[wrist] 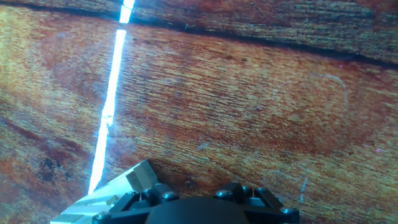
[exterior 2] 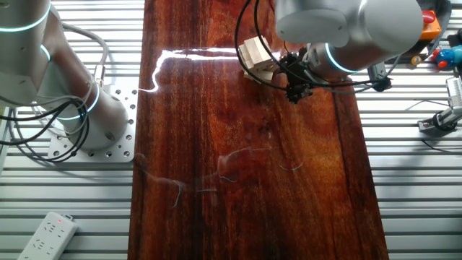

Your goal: Play Jenga

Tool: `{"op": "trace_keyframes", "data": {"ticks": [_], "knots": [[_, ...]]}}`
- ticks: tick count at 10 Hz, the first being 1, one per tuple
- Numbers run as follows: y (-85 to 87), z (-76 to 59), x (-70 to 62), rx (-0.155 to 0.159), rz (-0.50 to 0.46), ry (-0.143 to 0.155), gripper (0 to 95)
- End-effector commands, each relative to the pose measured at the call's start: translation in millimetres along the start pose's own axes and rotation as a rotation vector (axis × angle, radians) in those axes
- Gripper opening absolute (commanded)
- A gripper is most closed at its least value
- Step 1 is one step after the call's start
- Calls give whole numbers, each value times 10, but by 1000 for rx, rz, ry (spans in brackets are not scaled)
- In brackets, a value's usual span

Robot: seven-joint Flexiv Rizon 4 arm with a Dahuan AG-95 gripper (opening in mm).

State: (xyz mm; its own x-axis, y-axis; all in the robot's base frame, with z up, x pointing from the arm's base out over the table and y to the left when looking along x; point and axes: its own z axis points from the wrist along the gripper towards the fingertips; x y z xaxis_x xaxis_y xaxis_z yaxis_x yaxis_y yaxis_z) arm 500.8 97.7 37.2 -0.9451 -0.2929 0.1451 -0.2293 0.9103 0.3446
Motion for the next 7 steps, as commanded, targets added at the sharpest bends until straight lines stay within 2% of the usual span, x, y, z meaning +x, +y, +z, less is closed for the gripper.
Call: {"op": "trace_keyframes", "data": {"ticks": [1, 7], "knots": [[-2, 7, 17, 1, -1, -3, 570], [-27, 80, 198, 5, -16, 3, 570]]}}
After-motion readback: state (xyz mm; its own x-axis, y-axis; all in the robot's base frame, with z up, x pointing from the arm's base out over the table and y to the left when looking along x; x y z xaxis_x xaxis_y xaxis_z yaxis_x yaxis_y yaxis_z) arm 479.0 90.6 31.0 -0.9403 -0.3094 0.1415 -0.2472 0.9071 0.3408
